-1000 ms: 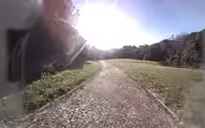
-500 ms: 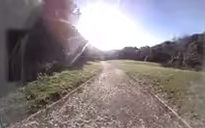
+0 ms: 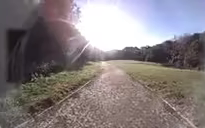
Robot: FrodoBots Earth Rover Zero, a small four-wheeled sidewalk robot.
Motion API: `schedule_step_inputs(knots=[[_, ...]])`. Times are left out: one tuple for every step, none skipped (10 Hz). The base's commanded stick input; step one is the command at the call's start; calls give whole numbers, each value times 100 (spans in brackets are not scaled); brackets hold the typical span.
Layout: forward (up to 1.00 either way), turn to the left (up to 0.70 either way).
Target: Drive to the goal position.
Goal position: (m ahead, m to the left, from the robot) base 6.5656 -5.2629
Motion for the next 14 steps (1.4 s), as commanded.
schedule_step_inputs(knots=[[50, 0], [50, 0], [50, 0], [50, 0], [50, 0], [50, 0], [50, 0], [50, 0], [50, 0], [50, 0], [50, 0], [50, 0], [50, 0], [50, 0]])
